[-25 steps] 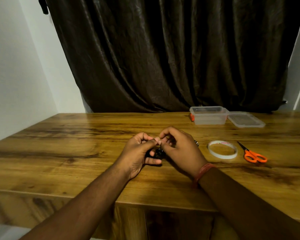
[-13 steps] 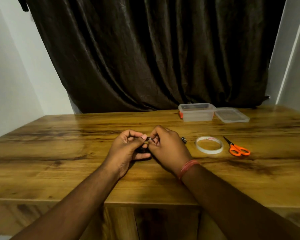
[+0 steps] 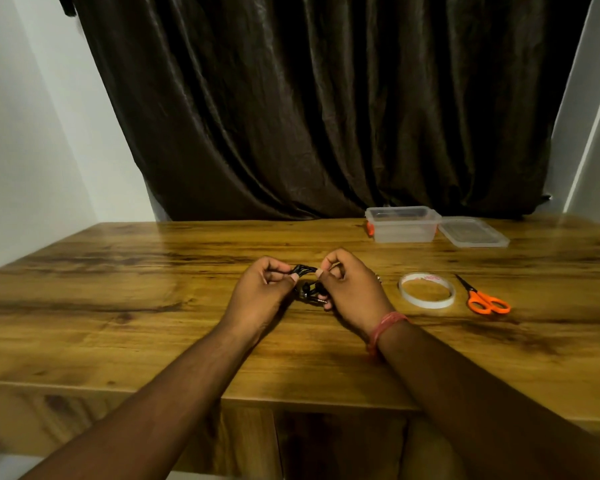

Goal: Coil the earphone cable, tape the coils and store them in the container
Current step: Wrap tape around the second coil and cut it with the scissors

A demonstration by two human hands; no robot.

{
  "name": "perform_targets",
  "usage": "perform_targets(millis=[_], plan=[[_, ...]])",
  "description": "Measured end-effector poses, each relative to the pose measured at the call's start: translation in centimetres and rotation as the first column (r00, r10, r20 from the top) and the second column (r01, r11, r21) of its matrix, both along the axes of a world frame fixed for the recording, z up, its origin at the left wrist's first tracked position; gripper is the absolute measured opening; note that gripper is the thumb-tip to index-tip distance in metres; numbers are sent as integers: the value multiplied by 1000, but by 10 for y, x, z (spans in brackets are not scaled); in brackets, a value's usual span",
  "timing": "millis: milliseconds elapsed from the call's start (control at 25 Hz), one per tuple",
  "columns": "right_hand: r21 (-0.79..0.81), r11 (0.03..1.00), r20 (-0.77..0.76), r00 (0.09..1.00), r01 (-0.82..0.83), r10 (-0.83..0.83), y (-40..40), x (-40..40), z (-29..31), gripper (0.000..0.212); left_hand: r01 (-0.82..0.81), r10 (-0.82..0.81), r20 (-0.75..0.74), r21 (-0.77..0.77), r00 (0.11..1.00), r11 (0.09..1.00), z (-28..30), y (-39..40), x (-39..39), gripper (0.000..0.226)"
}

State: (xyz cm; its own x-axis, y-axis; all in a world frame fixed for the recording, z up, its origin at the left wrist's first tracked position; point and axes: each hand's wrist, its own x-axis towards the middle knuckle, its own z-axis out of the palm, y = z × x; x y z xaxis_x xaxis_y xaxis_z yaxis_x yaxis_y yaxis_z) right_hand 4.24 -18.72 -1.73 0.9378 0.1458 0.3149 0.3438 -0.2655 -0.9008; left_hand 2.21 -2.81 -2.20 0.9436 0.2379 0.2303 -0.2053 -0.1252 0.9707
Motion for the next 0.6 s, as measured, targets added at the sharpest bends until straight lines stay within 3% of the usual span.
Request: perform_targets(millis=[200, 400, 600], plan=[[-260, 965, 72, 997, 26, -8, 4, -3, 0, 17, -106, 108, -3, 146, 994, 984, -3, 9, 20, 7], [-596, 798, 238, 968, 83, 78, 10, -5, -6, 34, -231, 236, 34, 383, 971, 894, -6, 10, 36, 12], [-702, 707, 269, 951, 88, 150, 10, -4, -13, 39, -273, 273, 71, 474, 959, 837, -7, 10, 32, 19]])
